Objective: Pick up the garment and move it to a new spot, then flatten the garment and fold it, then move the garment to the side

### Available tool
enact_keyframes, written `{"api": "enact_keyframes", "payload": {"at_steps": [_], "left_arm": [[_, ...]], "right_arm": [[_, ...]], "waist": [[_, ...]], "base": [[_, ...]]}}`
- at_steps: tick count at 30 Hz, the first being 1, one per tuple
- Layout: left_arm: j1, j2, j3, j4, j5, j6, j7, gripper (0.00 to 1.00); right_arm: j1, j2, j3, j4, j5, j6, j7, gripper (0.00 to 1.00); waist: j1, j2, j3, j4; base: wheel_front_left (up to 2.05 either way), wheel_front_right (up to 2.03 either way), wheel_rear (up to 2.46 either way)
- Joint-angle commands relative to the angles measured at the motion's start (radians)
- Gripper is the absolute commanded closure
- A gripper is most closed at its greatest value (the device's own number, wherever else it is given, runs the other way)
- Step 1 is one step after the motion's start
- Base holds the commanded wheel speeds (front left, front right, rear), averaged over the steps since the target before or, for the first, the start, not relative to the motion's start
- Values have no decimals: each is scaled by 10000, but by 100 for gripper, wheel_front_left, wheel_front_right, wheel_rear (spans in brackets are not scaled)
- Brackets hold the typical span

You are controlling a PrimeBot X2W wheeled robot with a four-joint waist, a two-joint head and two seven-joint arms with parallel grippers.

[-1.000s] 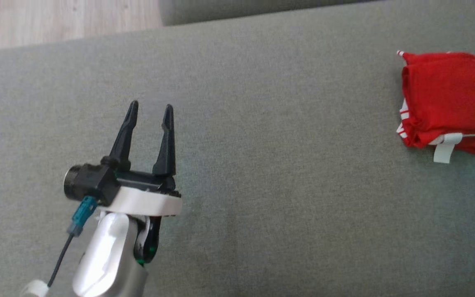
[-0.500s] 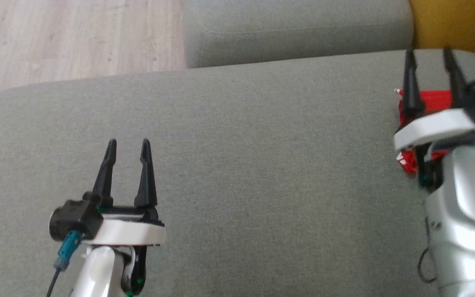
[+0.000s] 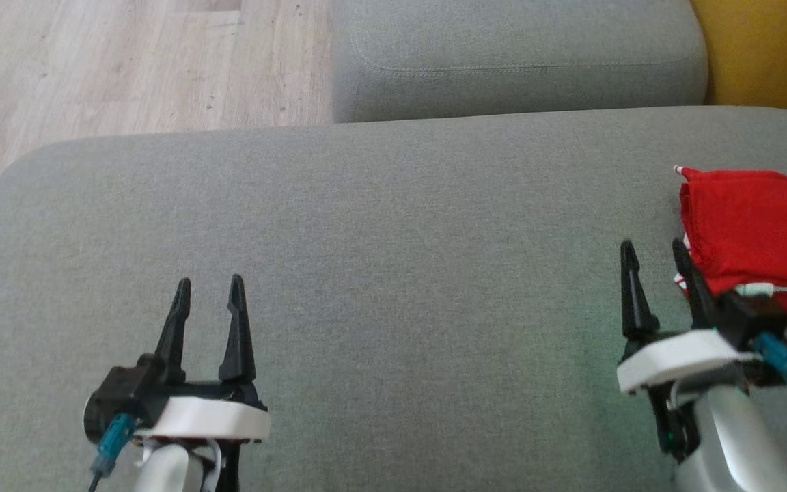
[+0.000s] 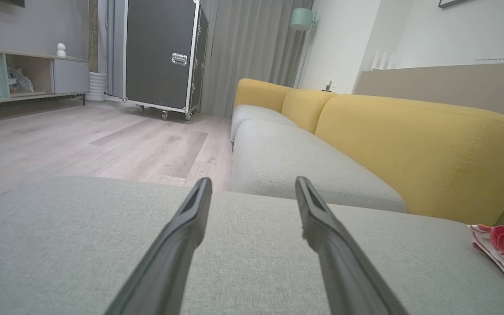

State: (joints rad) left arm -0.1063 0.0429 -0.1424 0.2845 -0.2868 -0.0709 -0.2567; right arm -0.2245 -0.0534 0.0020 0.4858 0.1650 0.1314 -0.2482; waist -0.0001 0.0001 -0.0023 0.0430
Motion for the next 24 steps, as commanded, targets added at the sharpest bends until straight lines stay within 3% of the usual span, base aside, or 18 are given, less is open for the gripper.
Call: {"api": "enact_keyframes", "payload": {"at_steps": [1,24], "left_arm": [[-249,74,316,-267,-70,10,-51,0],[-77,74,557,-559,-426,-91,-51,0]], "right_arm": [[-149,30,236,-472,4,-7,-132,0],[256,31,475,-1145,-237,-7,-135,0]], "waist": [[1,-1,-2,10],[1,-1,26,-84]], "base": [[0,0,0],[0,0,0]]}}
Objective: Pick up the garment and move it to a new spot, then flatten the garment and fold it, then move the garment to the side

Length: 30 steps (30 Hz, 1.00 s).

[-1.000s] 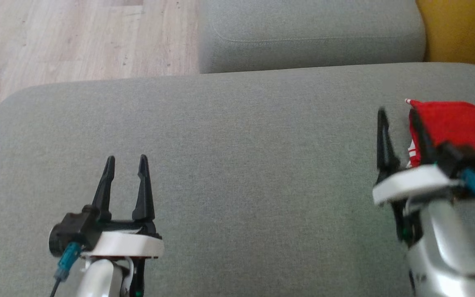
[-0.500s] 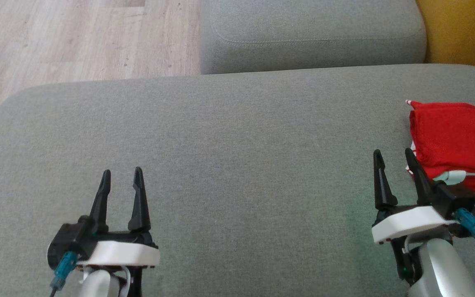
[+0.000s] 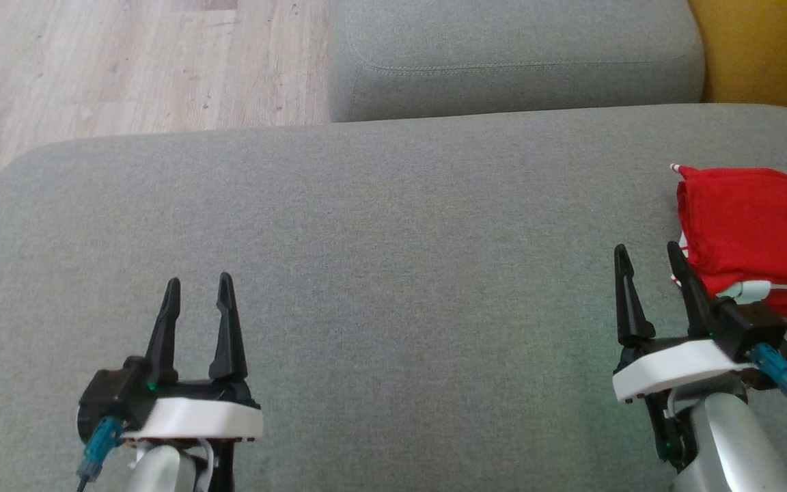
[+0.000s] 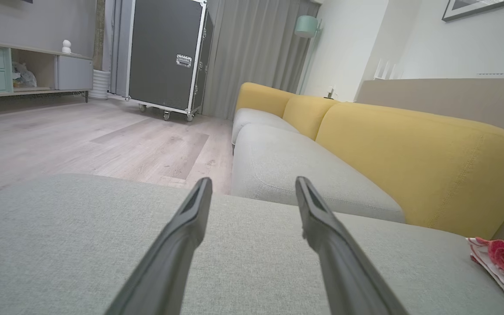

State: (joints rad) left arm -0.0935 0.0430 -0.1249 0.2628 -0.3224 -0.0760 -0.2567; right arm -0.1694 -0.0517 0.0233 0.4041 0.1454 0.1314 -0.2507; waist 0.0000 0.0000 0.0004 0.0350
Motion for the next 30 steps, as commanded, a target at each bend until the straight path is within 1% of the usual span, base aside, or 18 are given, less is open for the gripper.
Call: {"api": "enact_keyframes", "payload": {"at_steps": [1,4,7,12,15,16,19,30], "left_arm": [[-202,72,394,-336,-99,-48,-51,0],[-186,72,415,-263,-212,-52,-51,0],[-174,72,366,-20,-550,-66,-51,0],[-236,72,372,138,-612,-72,-51,0],[-245,72,433,179,-664,15,-51,0],[22,-4,30,499,-602,-26,2,100],[235,-13,-32,965,-593,-31,16,100],[190,-6,189,883,-1668,-76,348,100]], "right_arm": [[-293,14,260,-324,-36,-7,-110,0],[-284,14,276,-302,31,-7,-110,0],[-302,14,300,-298,123,-7,-110,0],[-302,14,296,-305,167,-7,-110,0],[-297,14,299,-300,194,-7,-110,0],[3,4,36,44,136,2,2,100],[227,31,39,489,131,0,17,100],[241,29,-106,331,1399,-1,355,100]], "waist": [[0,0,1,-8],[0,0,1,-17],[0,0,-8,-28],[0,0,-10,-40],[0,0,-9,-50],[0,0,-10,-52],[0,0,-10,-54],[0,0,-7,-80]], "base": [[0,0,0],[0,0,0],[0,0,0],[0,0,0],[0,0,0],[0,0,0],[0,0,0],[0,0,0]]}}
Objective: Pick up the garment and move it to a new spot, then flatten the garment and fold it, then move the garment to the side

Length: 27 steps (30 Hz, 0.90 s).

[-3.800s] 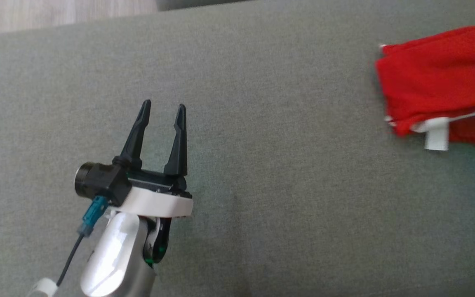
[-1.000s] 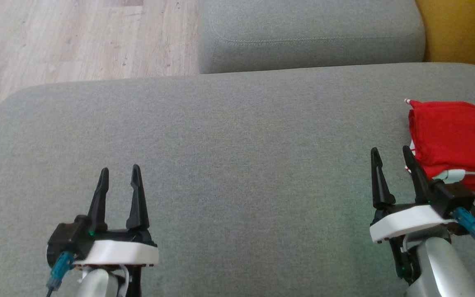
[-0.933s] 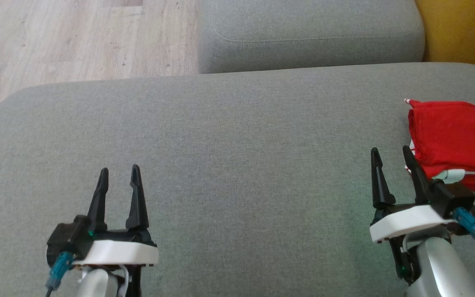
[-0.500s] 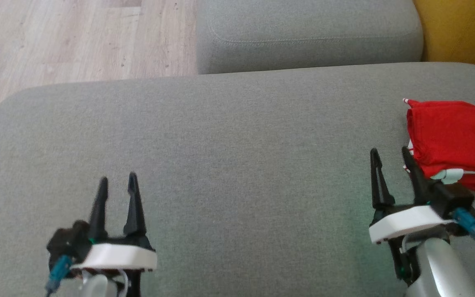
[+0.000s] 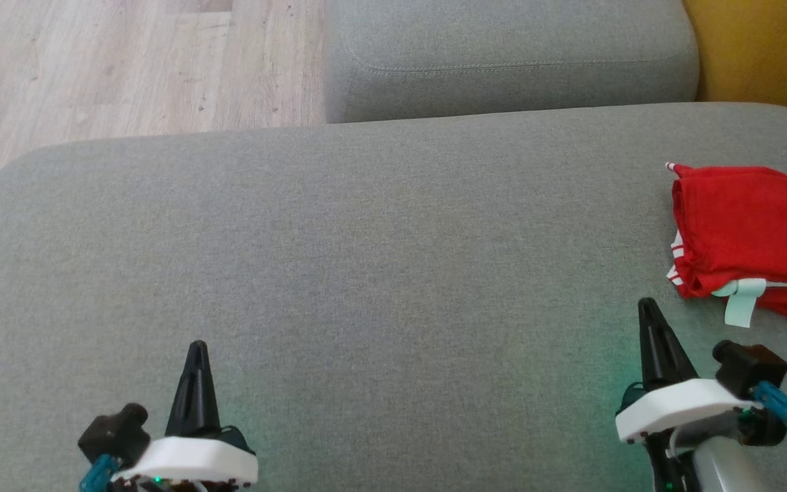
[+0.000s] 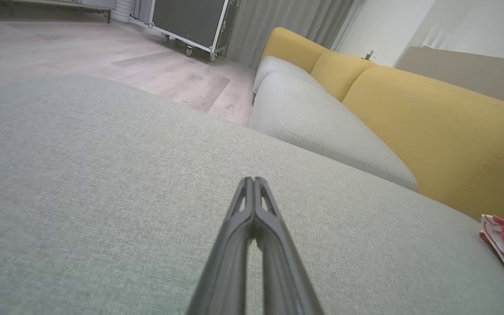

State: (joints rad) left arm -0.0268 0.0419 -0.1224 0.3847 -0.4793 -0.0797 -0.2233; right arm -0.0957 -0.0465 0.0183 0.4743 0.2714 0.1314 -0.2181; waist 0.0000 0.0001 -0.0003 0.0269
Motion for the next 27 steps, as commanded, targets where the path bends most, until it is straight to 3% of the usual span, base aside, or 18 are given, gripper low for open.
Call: {"api": "enact_keyframes", "payload": {"at_steps": [1,27], "left_arm": [[-479,6,183,-348,-198,-44,43,100],[-546,23,658,-586,-2655,-147,772,100]], "right_arm": [[-489,-23,-65,-392,256,-1,56,100],[-394,-26,-330,-829,3160,-2,764,100]], "waist": [[0,-1,0,-2],[0,-1,8,-61]], "base": [[0,0,0],[0,0,0]]}}
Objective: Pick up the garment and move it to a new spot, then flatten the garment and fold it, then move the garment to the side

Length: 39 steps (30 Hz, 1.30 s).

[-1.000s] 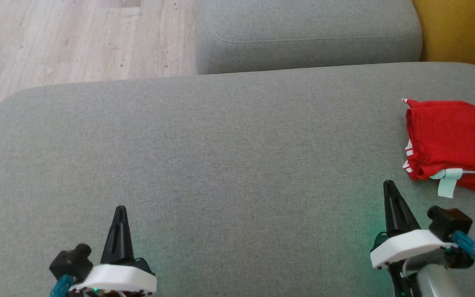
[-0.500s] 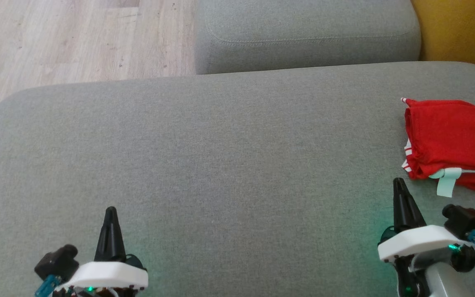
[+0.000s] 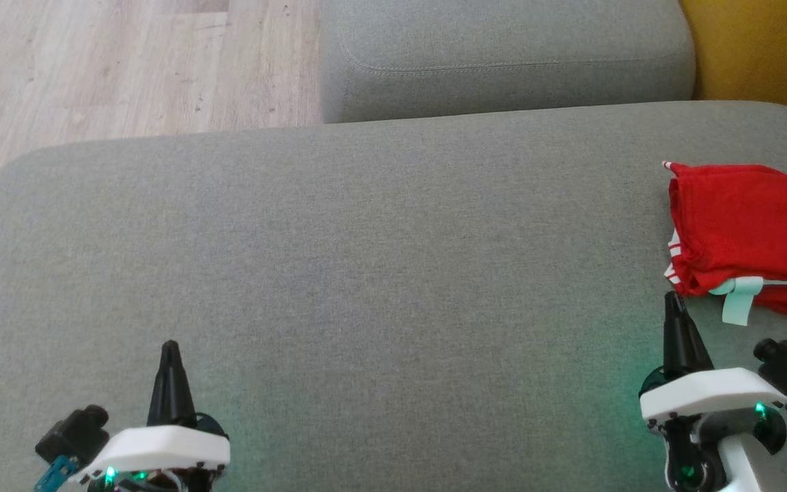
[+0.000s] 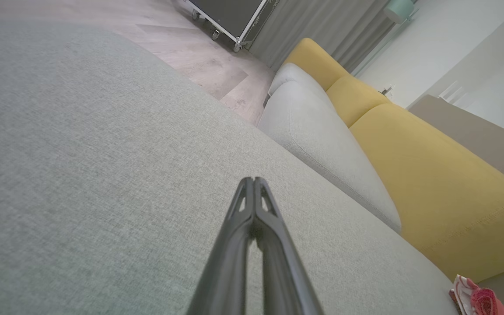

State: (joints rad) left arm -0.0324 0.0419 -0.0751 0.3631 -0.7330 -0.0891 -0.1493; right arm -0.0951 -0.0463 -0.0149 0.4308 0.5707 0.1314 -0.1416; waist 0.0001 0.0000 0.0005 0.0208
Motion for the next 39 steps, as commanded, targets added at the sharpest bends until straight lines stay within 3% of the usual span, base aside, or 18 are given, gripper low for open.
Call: {"api": "enact_keyframes", "payload": {"at_steps": [1,39], "left_arm": [[-494,24,204,-378,-213,-57,60,100],[-612,50,957,-735,-4039,-218,1208,100]], "right_arm": [[-398,-28,-9,-410,279,-2,27,100],[-277,-33,-448,-1059,4801,-5,1156,100]], "waist": [[0,0,0,-2],[0,0,12,-94]], "base": [[0,0,0],[0,0,0]]}}
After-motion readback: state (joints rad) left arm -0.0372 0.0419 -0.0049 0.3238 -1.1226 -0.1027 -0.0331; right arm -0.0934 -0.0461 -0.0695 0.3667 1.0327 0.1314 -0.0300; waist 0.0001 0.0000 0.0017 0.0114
